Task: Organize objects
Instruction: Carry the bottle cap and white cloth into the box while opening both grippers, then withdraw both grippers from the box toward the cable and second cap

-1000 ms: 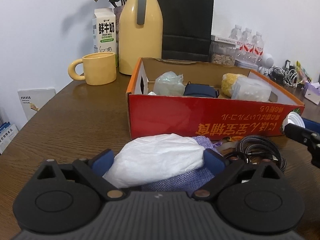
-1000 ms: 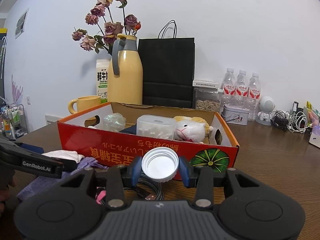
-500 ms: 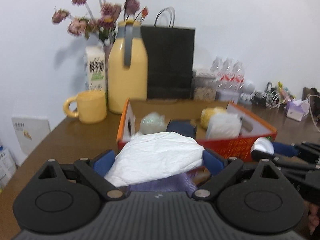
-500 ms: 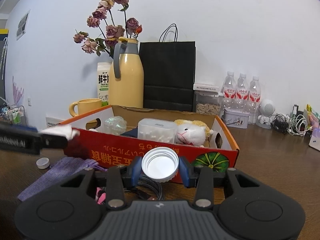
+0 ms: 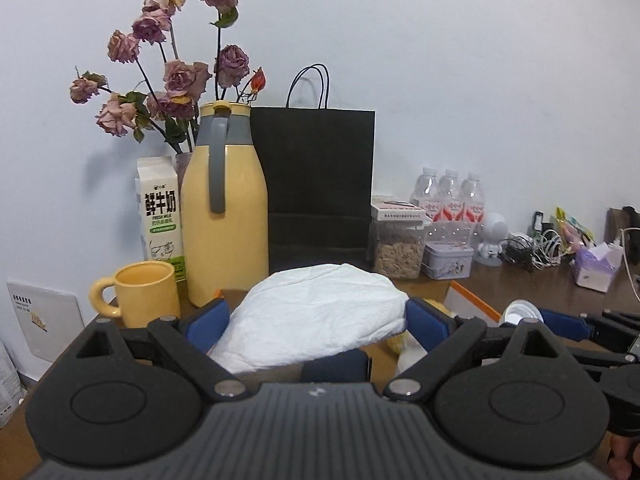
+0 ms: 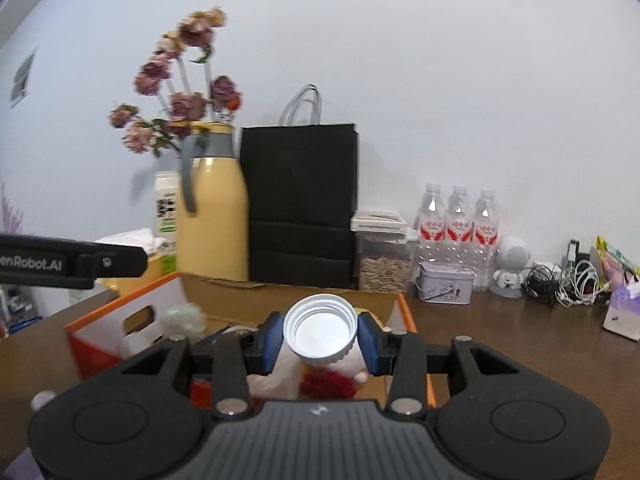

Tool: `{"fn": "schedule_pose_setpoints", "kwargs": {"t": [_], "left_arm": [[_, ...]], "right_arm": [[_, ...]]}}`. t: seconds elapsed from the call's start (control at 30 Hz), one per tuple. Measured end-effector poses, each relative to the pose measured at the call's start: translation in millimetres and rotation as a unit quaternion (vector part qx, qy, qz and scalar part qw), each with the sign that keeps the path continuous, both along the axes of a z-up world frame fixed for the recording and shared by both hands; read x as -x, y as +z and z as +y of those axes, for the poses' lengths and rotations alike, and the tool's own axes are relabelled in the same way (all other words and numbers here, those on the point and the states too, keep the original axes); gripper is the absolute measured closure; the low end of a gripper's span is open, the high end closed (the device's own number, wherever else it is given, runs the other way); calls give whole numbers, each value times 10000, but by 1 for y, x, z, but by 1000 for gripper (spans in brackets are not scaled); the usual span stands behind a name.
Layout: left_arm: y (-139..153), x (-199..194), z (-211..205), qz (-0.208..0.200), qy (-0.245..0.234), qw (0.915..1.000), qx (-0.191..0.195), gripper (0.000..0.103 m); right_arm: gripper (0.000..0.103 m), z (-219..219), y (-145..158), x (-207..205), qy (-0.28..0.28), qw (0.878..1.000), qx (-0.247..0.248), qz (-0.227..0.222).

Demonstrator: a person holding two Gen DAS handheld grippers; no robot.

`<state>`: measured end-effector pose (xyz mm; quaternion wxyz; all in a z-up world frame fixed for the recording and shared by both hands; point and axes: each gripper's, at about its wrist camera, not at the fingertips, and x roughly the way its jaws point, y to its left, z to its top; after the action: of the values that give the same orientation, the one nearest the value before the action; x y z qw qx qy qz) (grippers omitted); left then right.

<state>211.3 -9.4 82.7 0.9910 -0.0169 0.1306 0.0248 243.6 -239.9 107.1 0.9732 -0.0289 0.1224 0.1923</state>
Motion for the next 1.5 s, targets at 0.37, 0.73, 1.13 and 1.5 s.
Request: {"fn": "schedule_pose_setpoints", "kwargs": {"t": [0.37,0.73,1.13,1.5], "left_arm": [[-16,-53,-2,249,215,9995,32,7],[-24,-48,0,223,231,9994,92,0],[-25,-46,3,295,250,9991,171,0],[-19,-33,5,190,145,9993,272,0]], "right_arm": [[64,-8,-22,-47,-99,9983,-271,513],[47,-11,-24,-43,-94,9980,-223,579],[0,-18,-23,-40,-176,9983,-398,396],[0,-23,-21,-26,-216,9984,-521,93]]}}
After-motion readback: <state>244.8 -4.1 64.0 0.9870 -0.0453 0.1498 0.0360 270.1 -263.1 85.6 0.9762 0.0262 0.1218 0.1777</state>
